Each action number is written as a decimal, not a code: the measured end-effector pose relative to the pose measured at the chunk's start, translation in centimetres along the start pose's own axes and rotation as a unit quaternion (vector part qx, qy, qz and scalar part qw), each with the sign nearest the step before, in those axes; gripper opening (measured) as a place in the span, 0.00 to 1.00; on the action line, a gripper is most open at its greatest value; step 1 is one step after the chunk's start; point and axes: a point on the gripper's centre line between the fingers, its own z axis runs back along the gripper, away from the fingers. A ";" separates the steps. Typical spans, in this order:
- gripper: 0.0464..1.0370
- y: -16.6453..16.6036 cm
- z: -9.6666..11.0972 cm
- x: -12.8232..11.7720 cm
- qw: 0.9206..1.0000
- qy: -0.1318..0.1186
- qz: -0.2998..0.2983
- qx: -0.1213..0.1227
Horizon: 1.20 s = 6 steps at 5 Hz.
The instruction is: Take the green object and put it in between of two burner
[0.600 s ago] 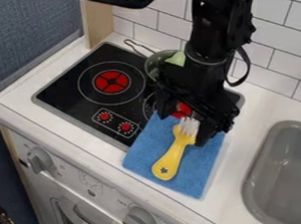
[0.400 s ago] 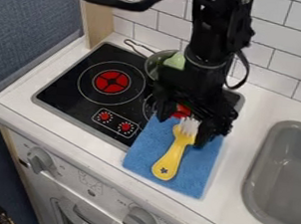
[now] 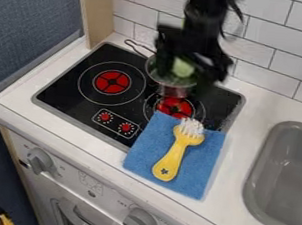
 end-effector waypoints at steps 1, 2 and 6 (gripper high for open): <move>0.96 2.6 -1.0 3.4 0.999 -0.008 0.050 -0.003; 0.96 4.1 -4.0 6.1 0.998 0.007 0.062 -0.010; 0.93 4.1 -7.8 8.9 0.998 0.020 0.046 -0.027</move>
